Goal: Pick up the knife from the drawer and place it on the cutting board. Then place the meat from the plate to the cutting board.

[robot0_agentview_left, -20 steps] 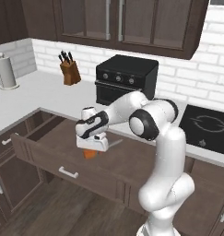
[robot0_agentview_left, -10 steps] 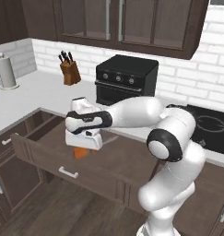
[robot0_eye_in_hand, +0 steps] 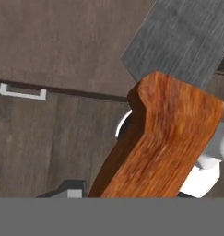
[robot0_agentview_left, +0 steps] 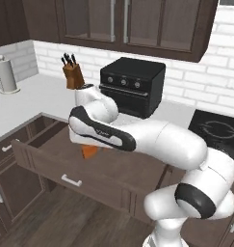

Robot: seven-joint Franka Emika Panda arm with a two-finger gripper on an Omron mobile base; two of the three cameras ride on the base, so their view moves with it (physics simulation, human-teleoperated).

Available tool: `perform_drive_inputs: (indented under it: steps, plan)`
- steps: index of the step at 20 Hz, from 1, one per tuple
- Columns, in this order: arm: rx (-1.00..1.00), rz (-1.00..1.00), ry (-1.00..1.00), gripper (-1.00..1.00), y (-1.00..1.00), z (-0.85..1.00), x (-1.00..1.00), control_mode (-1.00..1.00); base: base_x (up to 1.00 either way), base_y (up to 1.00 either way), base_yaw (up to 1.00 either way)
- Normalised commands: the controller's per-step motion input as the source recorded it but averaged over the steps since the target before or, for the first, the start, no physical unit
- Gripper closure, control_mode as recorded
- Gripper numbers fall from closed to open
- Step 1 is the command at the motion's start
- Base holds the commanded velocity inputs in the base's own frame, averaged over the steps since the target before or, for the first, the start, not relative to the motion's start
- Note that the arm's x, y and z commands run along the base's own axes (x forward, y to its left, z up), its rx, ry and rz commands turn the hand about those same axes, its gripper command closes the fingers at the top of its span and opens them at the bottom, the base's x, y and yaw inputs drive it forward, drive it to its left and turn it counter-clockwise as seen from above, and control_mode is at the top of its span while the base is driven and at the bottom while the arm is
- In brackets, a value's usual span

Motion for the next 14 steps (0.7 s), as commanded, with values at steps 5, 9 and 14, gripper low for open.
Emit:
perform_drive_inputs:
  steps: [5, 9, 14]
  plan:
    - [0.00, 0.06, -0.15, 1.00, -0.77, 0.63, -0.34, -1.00, 0.00, 0.00, 0.00]
    - [0.02, 0.00, -0.03, 1.00, -0.73, 0.58, -0.35, -1.00, 0.00, 0.00, 0.00]
    - [0.01, 0.00, 0.00, 1.00, -0.24, 0.15, -0.11, 1.00, -0.26, -0.10, 0.03]
